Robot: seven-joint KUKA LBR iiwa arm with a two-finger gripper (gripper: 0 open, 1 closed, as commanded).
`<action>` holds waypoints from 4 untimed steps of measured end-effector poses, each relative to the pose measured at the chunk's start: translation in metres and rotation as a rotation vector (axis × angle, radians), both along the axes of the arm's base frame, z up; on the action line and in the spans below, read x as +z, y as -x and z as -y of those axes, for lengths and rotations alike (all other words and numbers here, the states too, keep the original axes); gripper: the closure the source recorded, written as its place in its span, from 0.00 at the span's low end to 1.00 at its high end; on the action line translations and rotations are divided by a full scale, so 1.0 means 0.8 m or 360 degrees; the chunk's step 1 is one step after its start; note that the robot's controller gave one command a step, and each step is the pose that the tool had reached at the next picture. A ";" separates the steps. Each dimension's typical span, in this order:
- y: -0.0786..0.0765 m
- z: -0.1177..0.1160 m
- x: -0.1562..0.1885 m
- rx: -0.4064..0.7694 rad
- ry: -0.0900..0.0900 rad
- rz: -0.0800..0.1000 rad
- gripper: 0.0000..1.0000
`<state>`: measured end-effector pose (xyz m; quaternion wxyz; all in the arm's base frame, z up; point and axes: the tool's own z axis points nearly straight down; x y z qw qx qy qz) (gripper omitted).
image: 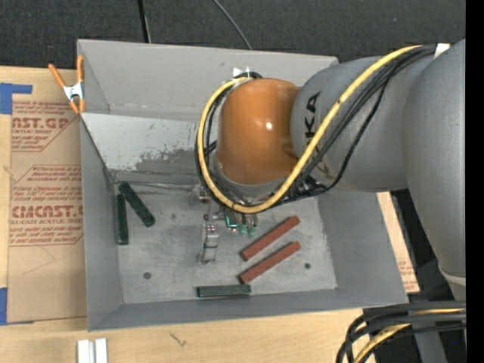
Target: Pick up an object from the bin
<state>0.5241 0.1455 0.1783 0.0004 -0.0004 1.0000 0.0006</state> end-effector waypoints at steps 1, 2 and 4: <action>0.026 0.042 -0.021 0.0024 -0.0001 0.0003 0.00; 0.007 0.075 -0.022 -0.0027 0.0001 -0.0003 0.00; 0.013 0.123 -0.081 0.0347 0.0002 0.0000 0.00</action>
Offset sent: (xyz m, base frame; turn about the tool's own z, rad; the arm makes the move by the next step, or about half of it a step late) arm 0.0019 -0.0671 -0.0159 0.0280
